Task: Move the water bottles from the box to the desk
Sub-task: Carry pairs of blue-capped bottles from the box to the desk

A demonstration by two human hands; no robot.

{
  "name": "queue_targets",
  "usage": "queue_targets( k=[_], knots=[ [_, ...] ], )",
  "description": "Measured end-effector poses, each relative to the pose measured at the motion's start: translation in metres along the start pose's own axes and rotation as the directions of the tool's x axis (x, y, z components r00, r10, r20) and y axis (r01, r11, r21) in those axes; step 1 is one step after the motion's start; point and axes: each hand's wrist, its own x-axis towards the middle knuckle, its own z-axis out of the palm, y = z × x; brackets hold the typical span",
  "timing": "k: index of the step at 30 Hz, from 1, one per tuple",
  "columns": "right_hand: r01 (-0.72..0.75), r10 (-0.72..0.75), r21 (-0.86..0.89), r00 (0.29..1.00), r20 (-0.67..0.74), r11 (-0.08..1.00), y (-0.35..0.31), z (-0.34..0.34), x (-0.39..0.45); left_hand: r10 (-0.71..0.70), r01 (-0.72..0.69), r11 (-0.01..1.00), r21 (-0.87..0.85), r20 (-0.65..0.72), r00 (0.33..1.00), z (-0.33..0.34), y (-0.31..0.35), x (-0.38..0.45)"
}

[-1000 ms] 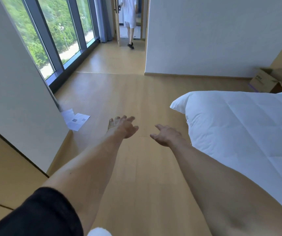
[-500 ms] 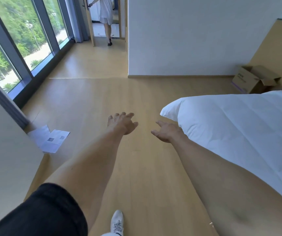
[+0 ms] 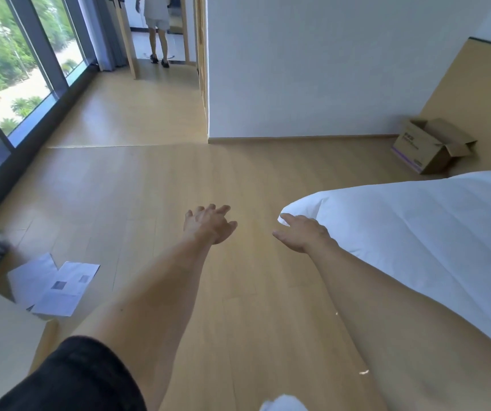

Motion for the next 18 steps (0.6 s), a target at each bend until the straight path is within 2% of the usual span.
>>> queue_targets(
  k=[11,18],
  knots=[
    [0.102,-0.103,0.032,0.994,0.032,0.994,-0.052,-0.026,0.173,-0.103,0.104,0.994,0.033,-0.012,0.995,-0.039,-0.042,0.146],
    [0.144,-0.147,0.080,0.988,0.036,0.986,-0.066,-0.067,0.299,-0.150,0.150,0.987,0.048,-0.017,0.989,-0.087,-0.035,0.269]
  ],
)
